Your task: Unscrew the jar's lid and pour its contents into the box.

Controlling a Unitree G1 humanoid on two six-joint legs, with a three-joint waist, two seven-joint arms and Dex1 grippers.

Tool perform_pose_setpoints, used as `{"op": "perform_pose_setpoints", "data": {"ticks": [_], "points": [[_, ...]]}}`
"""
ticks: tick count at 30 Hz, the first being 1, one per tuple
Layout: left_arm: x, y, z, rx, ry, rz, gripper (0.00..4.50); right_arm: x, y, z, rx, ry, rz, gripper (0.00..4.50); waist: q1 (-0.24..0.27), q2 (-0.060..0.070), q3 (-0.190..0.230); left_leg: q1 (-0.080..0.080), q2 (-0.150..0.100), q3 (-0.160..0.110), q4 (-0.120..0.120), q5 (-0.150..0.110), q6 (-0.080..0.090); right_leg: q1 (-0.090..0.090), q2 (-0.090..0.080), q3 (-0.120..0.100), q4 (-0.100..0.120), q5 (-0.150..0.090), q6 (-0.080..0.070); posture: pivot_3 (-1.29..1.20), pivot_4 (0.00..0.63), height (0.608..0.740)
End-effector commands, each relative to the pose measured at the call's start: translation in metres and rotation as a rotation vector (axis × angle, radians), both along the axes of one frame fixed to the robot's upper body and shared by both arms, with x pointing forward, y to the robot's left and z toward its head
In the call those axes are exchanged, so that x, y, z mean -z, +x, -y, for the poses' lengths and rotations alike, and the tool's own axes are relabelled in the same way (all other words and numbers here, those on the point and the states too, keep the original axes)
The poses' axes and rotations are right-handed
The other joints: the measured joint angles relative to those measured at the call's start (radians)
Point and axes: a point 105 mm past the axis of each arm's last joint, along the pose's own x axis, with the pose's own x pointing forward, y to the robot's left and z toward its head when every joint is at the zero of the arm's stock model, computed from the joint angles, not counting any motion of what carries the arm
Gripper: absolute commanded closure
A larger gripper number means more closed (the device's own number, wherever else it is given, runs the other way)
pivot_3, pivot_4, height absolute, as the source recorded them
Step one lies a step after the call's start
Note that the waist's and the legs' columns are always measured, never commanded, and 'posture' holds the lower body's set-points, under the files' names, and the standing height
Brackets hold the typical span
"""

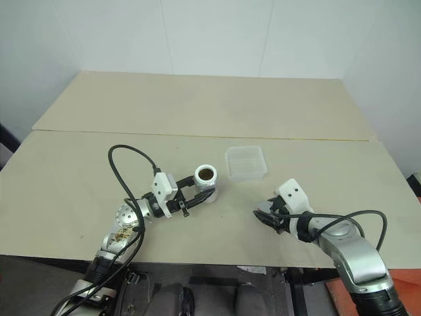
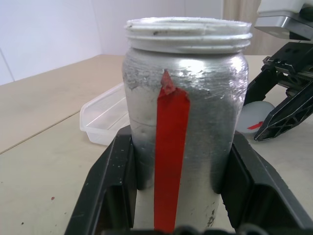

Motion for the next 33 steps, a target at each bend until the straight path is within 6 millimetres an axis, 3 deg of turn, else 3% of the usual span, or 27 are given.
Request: {"op": "perform_pose_setpoints", "data": {"ticks": [1,2,7,10,14,20,23,26,33], "points": [[-0.010,0.001,-0.001,-0.017,-0.003,0.051,2.57,-0.005,-0.008,0.000,-0.053,-0.009,-0.022,0.24,0.000,0.000,0.000,0.000,0.000,0.000,0.000,0.000,0.000,0.000,0.000,0.000,0.000,0.000,0.000,0.00,0.150,0.740],[-0.010,0.002,-0.002,-0.021,-0.002,0.051,2.57,-0.009,-0.009,0.000,-0.056,-0.009,-0.017,0.02,0.000,0.000,0.000,0.000,0.000,0.000,0.000,0.000,0.000,0.000,0.000,0.000,0.000,0.000,0.000,0.00,0.150,0.740],[-0.012,0.005,-0.004,-0.046,-0.003,0.059,2.57,-0.037,-0.009,0.001,-0.088,-0.025,0.073,0.02,-0.001,0.000,0.000,0.000,0.000,0.000,0.000,0.000,0.000,0.000,0.000,0.000,0.000,0.000,0.000,0.00,0.150,0.740],[-0.018,0.015,-0.005,-0.100,-0.022,0.059,2.57,-0.061,0.005,0.005,-0.006,0.008,0.186,0.02,-0.001,0.000,0.000,0.000,0.000,-0.001,0.000,0.000,0.000,0.000,0.000,0.000,0.000,0.000,0.000,0.00,0.150,0.740],[-0.031,0.047,-0.004,-0.248,0.040,0.097,2.57,-0.075,0.015,0.012,0.072,0.024,0.252,0.02,0.003,0.000,0.000,0.000,-0.001,-0.001,0.001,0.000,0.000,0.001,0.000,0.000,-0.001,0.001,0.002,0.00,0.150,0.740],[-0.050,0.097,0.016,-0.397,0.189,0.173,2.57,-0.073,0.018,0.007,0.091,0.020,0.293,0.02,0.008,0.000,0.000,-0.005,-0.003,0.000,0.002,0.000,0.001,-0.001,-0.001,-0.001,-0.004,0.002,0.004,0.00,0.150,0.740],[-0.053,0.114,0.026,-0.419,0.356,0.306,2.57,-0.074,0.016,0.004,0.090,0.020,0.309,0.02,0.005,-0.001,0.000,-0.005,-0.003,0.002,0.002,0.000,0.001,-0.001,-0.001,-0.002,-0.004,0.002,0.004,0.00,0.150,0.740],[-0.065,0.124,0.044,-0.401,0.577,0.586,2.57,-0.077,0.011,0.002,0.079,0.027,0.338,0.02,0.003,-0.001,0.001,-0.006,-0.003,0.002,0.001,0.001,0.001,-0.001,-0.001,-0.002,-0.004,0.002,0.004,0.00,0.150,0.740],[-0.092,0.126,0.085,-0.340,0.863,1.094,2.57,-0.069,0.001,0.004,0.115,0.024,0.346,0.02,0.012,-0.002,0.001,-0.009,-0.004,0.002,0.002,0.000,0.002,-0.002,-0.002,-0.003,-0.007,0.003,0.005,0.00,0.150,0.740]]}}
